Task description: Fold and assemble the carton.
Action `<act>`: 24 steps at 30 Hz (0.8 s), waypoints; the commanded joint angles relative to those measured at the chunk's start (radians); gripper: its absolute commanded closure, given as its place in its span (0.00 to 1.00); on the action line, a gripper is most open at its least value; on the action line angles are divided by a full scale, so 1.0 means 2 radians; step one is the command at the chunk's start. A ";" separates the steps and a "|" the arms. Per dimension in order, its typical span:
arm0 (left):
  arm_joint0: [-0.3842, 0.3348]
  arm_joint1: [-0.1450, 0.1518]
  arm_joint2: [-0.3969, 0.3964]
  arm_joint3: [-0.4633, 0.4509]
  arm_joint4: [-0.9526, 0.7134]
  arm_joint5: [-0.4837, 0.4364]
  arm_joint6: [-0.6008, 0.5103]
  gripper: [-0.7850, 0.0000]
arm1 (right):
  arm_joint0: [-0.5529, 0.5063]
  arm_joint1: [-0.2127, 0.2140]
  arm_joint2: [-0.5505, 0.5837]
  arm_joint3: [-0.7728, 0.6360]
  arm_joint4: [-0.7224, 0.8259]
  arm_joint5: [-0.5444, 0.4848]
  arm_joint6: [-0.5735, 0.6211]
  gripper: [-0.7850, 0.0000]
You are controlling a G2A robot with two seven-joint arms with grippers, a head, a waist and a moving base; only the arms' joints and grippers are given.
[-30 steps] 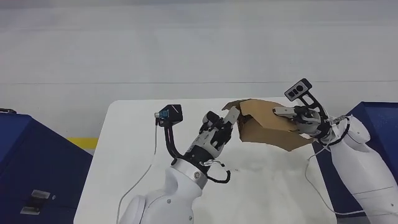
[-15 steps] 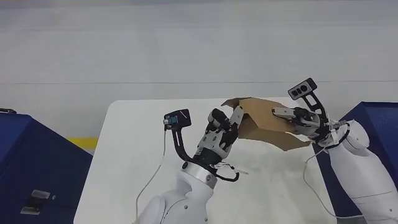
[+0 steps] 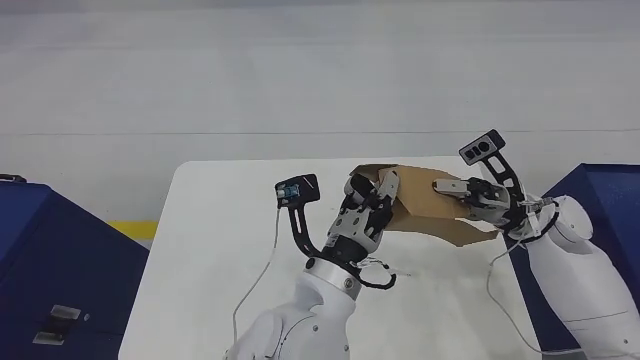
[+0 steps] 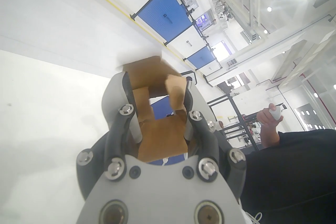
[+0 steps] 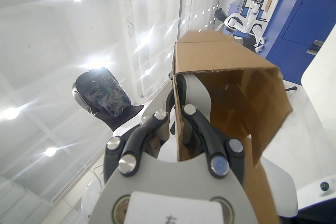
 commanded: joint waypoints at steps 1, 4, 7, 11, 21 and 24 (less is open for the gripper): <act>-0.002 0.000 0.001 0.001 0.001 0.003 0.002 0.55 | -0.001 0.000 0.002 -0.001 0.000 0.002 0.001 1.00; -0.003 -0.001 0.000 -0.001 0.001 0.005 0.005 0.55 | 0.000 -0.001 0.008 0.001 0.000 0.006 0.003 1.00; -0.002 -0.001 0.000 -0.001 0.002 0.008 0.006 0.58 | 0.002 -0.002 0.010 0.002 0.001 0.010 0.004 1.00; -0.003 -0.001 0.001 0.000 0.004 0.013 0.006 0.69 | 0.002 -0.004 0.009 0.000 0.001 0.011 0.003 1.00; 0.001 0.002 0.001 0.001 0.001 -0.001 0.001 0.68 | 0.002 -0.008 0.006 0.000 -0.007 0.014 0.003 1.00; 0.002 0.003 0.001 0.001 0.003 -0.005 -0.004 0.70 | 0.001 -0.009 0.006 -0.002 -0.007 0.015 0.004 1.00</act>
